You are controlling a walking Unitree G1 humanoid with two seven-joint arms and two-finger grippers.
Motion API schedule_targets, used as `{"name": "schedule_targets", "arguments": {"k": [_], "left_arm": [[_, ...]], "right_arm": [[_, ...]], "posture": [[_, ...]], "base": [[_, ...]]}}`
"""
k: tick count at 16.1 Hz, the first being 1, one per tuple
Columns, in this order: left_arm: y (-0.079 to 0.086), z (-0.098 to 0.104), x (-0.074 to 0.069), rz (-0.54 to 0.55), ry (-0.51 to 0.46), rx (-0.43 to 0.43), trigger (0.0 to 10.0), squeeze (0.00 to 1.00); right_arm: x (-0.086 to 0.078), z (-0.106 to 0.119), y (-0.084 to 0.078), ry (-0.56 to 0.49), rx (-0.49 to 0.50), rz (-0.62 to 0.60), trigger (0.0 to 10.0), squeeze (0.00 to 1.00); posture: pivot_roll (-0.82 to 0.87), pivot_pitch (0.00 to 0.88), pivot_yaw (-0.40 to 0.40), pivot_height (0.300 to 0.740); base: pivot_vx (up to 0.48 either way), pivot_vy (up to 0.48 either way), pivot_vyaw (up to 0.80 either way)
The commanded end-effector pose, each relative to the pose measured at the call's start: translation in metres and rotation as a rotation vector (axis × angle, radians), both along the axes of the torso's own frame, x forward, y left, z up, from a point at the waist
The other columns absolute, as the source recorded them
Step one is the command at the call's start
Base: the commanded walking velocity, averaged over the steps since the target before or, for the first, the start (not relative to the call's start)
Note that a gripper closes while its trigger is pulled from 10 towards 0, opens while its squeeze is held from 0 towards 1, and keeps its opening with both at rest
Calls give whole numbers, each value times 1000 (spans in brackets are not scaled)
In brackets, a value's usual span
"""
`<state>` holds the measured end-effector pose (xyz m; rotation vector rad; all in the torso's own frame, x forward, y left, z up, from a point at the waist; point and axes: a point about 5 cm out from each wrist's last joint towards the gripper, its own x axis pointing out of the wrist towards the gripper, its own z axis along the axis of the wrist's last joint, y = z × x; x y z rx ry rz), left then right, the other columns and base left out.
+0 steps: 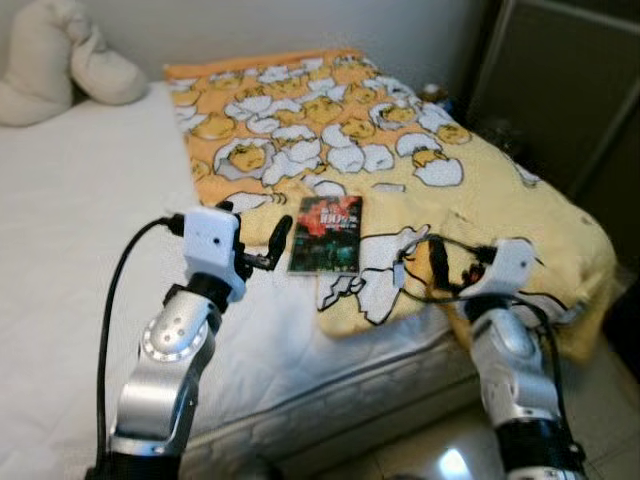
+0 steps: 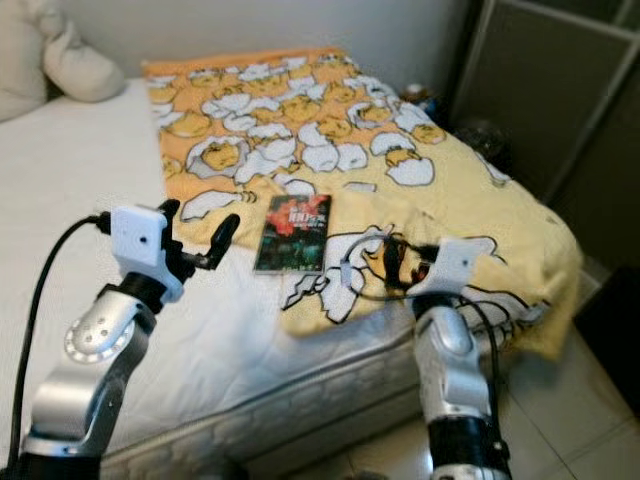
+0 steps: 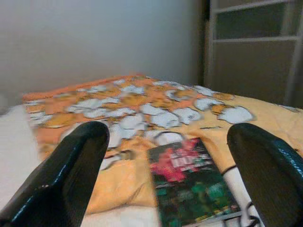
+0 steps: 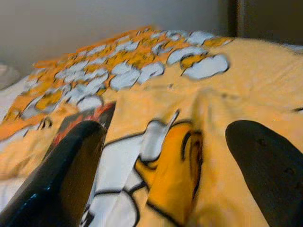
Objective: Clean up the room
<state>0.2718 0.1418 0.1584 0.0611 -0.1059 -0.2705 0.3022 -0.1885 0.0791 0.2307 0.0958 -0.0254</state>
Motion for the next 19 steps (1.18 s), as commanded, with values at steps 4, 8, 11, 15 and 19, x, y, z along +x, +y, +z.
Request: {"name": "schedule_targets", "arguments": {"k": [4, 8, 11, 15, 19], "left_arm": [[17, -6, -5, 121, 18, 12, 10000, 0], [20, -17, -8, 133, 43, 46, 10000, 0], [11, -14, -4, 106, 28, 55, 10000, 0], [0, -6, -3, 93, 4, 11, 10000, 0], [1, -7, -1, 100, 12, 6, 10000, 0]], "right_arm": [[-32, 39, 6, -238, -243, -138, 10000, 0], [-67, 44, 15, -274, -293, -114, 10000, 0], [-68, 48, 18, -278, -297, -108, 10000, 0], [-63, 46, 18, -253, -289, -97, 10000, 0], [-59, 42, 19, -232, -273, -81, 10000, 0]], "posture": [[60, 0, 0, 719], [19, 0, -4, 719], [3, 0, 2, 719], [-2, 0, 4, 719], [2, 0, 4, 719]], "base": [[0, 0, 0], [0, 0, 0], [0, 0, 0], [424, 0, 0], [480, 0, 0]]}}
